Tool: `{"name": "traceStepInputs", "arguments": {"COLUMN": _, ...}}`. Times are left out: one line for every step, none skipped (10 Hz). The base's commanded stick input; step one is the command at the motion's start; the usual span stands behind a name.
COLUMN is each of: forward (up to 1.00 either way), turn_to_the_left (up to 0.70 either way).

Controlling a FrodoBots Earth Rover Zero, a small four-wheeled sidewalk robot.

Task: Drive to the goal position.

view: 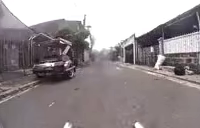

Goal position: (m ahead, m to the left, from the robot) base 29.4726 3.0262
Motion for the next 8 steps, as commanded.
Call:
{"name": "traceStepInputs", "arguments": {"forward": 0.70, "turn_to_the_left": 0.00}}
{"name": "traceStepInputs", "arguments": {"forward": 0.70, "turn_to_the_left": 0.00}}
{"name": "traceStepInputs", "arguments": {"forward": 0.70, "turn_to_the_left": 0.00}}
{"name": "traceStepInputs", "arguments": {"forward": 0.70, "turn_to_the_left": 0.00}}
{"name": "traceStepInputs", "arguments": {"forward": 0.70, "turn_to_the_left": 0.00}}
{"name": "traceStepInputs", "arguments": {"forward": 0.70, "turn_to_the_left": 0.00}}
{"name": "traceStepInputs", "arguments": {"forward": 0.70, "turn_to_the_left": 0.00}}
{"name": "traceStepInputs", "arguments": {"forward": 0.70, "turn_to_the_left": 0.00}}
